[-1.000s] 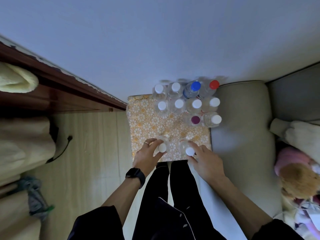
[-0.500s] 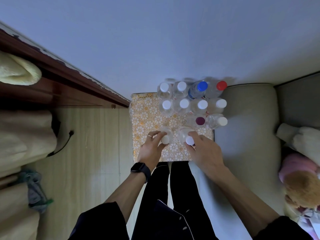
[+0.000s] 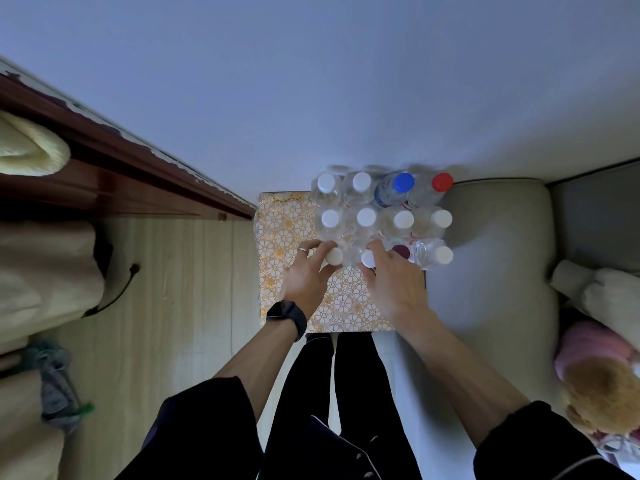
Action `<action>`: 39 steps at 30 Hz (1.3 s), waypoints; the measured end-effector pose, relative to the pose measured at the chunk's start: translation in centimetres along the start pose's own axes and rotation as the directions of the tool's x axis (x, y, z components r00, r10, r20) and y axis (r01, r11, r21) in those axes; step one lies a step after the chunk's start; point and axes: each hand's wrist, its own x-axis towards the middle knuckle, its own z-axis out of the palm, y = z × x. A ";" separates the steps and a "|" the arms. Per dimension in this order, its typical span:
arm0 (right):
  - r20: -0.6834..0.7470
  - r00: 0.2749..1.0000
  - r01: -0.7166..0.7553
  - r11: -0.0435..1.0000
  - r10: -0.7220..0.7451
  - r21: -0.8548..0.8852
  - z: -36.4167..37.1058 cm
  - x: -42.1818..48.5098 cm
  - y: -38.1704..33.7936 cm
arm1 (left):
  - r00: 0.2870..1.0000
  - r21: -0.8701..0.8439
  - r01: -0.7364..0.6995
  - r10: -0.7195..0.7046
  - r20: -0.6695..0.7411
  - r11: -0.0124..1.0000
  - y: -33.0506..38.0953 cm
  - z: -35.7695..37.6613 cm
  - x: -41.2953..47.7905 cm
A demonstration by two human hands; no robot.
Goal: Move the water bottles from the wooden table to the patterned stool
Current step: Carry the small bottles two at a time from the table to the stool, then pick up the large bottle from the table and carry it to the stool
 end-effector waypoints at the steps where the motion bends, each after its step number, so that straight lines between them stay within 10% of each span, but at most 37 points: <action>1: 0.004 1.000 -0.001 1.000 0.001 0.010 0.1 0.1 0.0 | 1.000 -0.012 0.007 -0.007 0.000 1.000 0.1 0.0 0.0; 23: 0.123 0.990 0.059 0.996 -0.068 0.074 -4.4 -1.6 0.4 | 0.957 0.358 -0.040 -0.067 0.281 0.933 4.8 -5.9 -0.2; 30: 0.063 0.997 0.015 0.963 -0.033 0.270 -9.9 -10.1 -0.9 | 0.974 0.201 0.000 -0.046 0.223 0.980 7.5 -10.8 -6.8; 39: -0.099 0.950 0.311 0.898 -0.295 0.310 -11.9 -15.7 -4.0 | 0.975 0.007 0.215 -0.215 -0.063 0.976 5.3 -14.1 -16.8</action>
